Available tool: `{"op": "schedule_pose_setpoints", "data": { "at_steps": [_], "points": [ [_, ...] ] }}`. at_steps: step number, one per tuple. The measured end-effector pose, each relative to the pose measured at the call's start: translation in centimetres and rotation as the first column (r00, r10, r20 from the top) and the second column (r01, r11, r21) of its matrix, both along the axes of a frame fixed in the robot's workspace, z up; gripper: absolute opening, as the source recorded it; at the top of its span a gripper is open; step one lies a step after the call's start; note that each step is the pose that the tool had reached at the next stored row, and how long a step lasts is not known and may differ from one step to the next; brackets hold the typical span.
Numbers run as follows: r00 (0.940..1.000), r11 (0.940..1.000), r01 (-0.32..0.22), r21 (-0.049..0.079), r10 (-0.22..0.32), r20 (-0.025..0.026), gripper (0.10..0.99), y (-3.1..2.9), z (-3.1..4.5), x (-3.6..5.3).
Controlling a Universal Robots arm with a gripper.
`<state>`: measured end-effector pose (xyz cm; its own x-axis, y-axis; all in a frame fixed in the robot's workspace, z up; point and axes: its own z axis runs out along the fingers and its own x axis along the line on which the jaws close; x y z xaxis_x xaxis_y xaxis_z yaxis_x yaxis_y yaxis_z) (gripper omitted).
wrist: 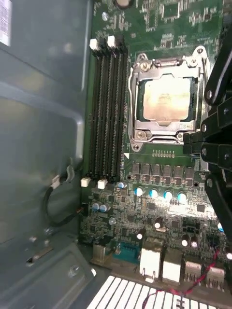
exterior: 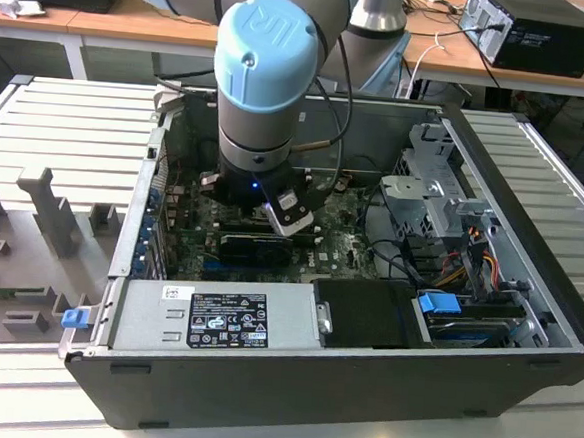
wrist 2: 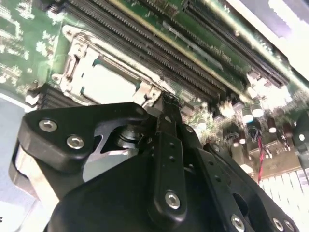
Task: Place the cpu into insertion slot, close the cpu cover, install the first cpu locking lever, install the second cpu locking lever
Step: 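Install the second cpu locking lever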
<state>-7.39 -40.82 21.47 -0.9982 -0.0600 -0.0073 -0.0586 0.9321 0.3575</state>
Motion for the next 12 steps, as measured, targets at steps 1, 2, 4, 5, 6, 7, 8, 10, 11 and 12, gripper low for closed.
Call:
{"op": "schedule_pose_setpoints", "data": {
  "at_steps": [1,2,4,5,6,7,8,10,11,12],
  "points": [
    [1.0,1.0,0.0,0.0,0.0,0.0001,0.106,0.01,0.48,0.0],
    [1.0,1.0,0.0,0.0,0.0,-0.0001,0.106,0.02,0.99,0.0],
    [1.0,1.0,0.0,0.0,0.0,-0.0005,0.106,0.07,1.71,0.01],
    [1.0,1.0,0.0,0.0,0.0,-0.0012,0.106,0.12,1.9,0.02],
    [1.0,1.0,0.0,0.0,0.0,-0.0017,0.106,0.15,2.18,0.03],
    [1.0,1.0,0.0,0.0,0.0,-0.0024,0.106,0.18,2.74,0.04],
    [1.0,1.0,0.0,0.0,0.0,-0.0028,0.106,0.18,3.11,0.04],
    [1.0,1.0,0.0,0.0,0.0,-0.0045,0.106,0.18,3.61,0.16],
    [1.0,1.0,0.0,0.0,0.0,-0.0091,0.106,0.19,3.66,0.84],
    [0.9999,1.0,0.0,0.0,0.0,-0.0124,0.106,0.19,3.67,1.21]
  ]
}}
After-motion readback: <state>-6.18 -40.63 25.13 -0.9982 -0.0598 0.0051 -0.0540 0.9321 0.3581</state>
